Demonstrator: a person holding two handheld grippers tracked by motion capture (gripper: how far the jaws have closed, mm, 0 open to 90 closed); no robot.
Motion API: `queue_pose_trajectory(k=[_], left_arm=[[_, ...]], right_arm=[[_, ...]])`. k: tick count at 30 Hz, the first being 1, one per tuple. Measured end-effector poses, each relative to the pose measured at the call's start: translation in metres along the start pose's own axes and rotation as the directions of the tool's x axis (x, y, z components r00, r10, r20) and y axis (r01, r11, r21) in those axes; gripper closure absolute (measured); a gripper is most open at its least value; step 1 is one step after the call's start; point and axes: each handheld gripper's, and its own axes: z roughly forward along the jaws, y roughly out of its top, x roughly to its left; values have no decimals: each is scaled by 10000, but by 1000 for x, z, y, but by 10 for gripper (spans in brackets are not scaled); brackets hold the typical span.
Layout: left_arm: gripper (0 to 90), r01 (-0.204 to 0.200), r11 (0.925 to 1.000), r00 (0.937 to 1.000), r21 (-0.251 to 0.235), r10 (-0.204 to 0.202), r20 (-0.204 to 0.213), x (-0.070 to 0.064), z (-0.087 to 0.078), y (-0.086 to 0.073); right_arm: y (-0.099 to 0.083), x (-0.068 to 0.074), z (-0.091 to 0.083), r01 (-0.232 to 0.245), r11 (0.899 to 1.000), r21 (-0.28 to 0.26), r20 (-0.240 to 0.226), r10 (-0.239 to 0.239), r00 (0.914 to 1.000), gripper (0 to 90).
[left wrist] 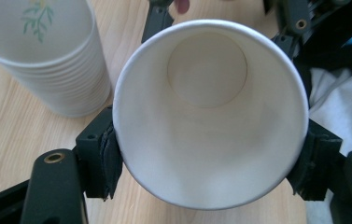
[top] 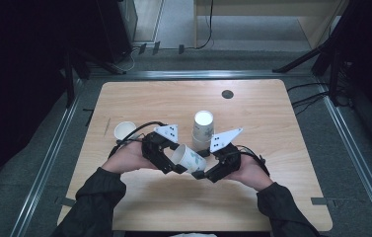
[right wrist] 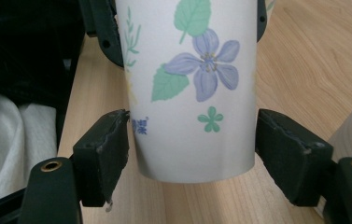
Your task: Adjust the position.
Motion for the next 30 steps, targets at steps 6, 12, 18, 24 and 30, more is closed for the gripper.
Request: queue_pose_trajectory(k=[6, 12, 18, 24, 30], left_arm=[[255, -125, 9957, 9999, 913, 133, -76, -1, 6, 5], [255, -367, 9883, 9988, 1478, 409, -252, -3, 11, 8], [255, -631, 9817, 9966, 1796, 717, -416, -6, 15, 9], [253, -730, 9795, 9959, 1875, 816, -381, -8, 18, 11], [174, -620, 9875, 9971, 1448, 677, -342, -7, 16, 8]], right_arm=[[-2, 0, 9, 175, 9997, 149, 56, -176, 9998, 303], [-3, 1, 20, 315, 9987, 395, -28, -314, 9995, 320], [-4, 1, 27, 375, 9975, 592, -28, -374, 9993, 324], [-3, 3, 30, 512, 9961, 720, 17, -515, 9987, 339], [-2, 3, 26, 606, 9962, 629, 20, -609, 9981, 346]])
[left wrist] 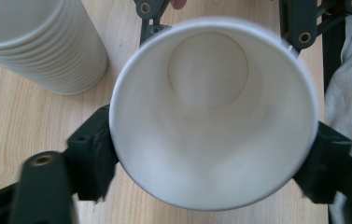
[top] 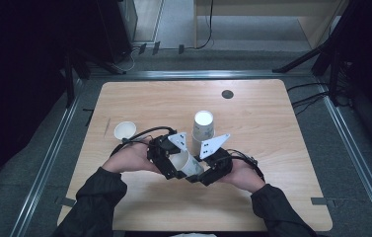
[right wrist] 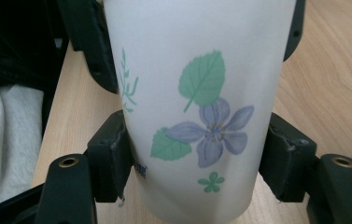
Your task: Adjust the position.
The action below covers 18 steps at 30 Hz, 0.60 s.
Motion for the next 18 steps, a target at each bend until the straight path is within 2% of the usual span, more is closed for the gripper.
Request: queue_pose_trajectory(k=[2, 5, 10, 15, 18], left_arm=[[135, 53, 9997, 10000, -244, -52, 45, 1, -2, -1], [130, 326, 9967, 9994, -742, -316, 141, 3, -7, -5], [130, 513, 9868, 9985, -1539, -478, 264, 4, -14, -13], [129, 598, 9807, 9979, -1859, -543, 345, 3, -13, -17], [130, 795, 9729, 9963, -2169, -704, 496, 3, -13, -20]], right_arm=[[0, -1, -3, -8, 9999, -105, 48, 8, 10000, 346], [0, -2, -8, -102, 9996, -261, 136, 106, 9999, 346], [0, -1, -15, -77, 9990, -448, 219, 87, 9997, 345], [1, -1, -19, -251, 9977, -630, 178, 262, 9995, 344], [1, -1, -20, -260, 9974, -678, 131, 269, 9996, 344]])
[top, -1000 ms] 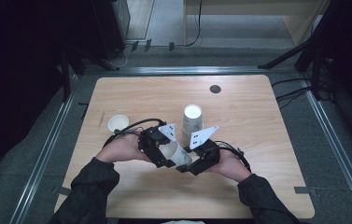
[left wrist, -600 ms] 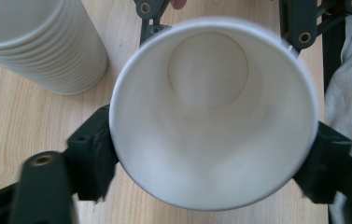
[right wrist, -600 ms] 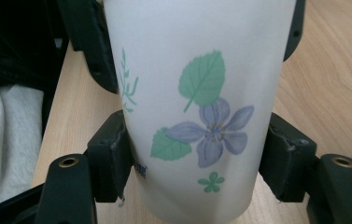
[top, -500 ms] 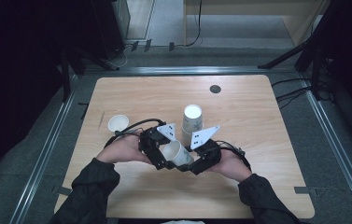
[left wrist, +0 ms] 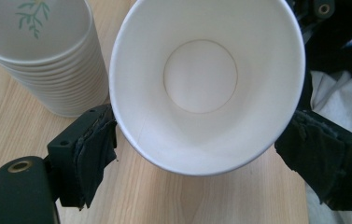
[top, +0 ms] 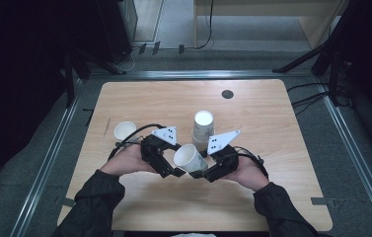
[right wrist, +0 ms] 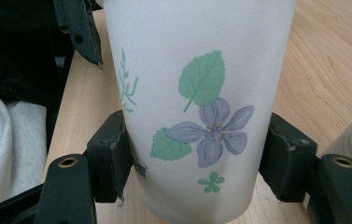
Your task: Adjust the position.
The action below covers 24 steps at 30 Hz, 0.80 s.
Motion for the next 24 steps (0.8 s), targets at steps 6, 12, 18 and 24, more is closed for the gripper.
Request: queue_pose_trajectory(k=[6, 12, 18, 24], left_arm=[[130, 279, 9972, 9995, -696, -290, -150, 1, -1, -6], [131, 313, 9954, 9994, -910, -324, -106, -1, 3, -9], [131, 511, 9915, 9987, -1199, -504, 86, 1, 7, -10], [142, 599, 9881, 9982, -1418, -581, 172, 0, 11, -8]], right_arm=[[0, -1, -5, -43, 9999, -114, 14, 44, 10000, 344], [-2, -2, -8, -133, 9996, -259, 32, 134, 9999, 343], [-4, -2, -6, -128, 9996, -251, -36, 127, 9999, 343], [-5, -3, -3, -275, 9994, -199, -194, 271, 9994, 343]])
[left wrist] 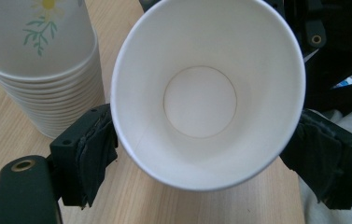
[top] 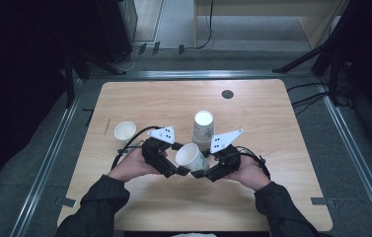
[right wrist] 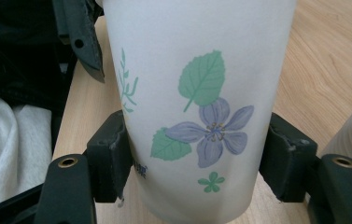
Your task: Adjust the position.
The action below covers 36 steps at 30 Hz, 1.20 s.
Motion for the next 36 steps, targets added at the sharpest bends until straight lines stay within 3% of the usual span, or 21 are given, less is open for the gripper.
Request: queue_pose_trajectory(k=[9, 12, 23, 29, 36], left_arm=[[159, 114, 9992, 9999, -376, -116, -34, 1, 1, 2], [214, 81, 9988, 10000, -487, -79, 35, 0, 1, 2], [249, -22, 9992, 10000, -388, 21, -18, -1, -2, 4], [253, 7, 9994, 10000, -347, -7, -5, 1, -7, 6], [254, -36, 9999, 9994, -153, 31, -336, 3, -15, 6]], right_arm=[[-1, 0, 5, -74, 10000, -43, -180, 73, 9998, 343], [0, 0, 6, -170, 9998, -66, -242, 169, 9996, 344], [0, -1, 7, -339, 9994, -81, -341, 336, 9989, 339], [0, 0, 8, -240, 9995, 184, -77, 241, 9997, 290], [-2, 1, 7, -199, 9980, 597, 246, 184, 9995, 230]])
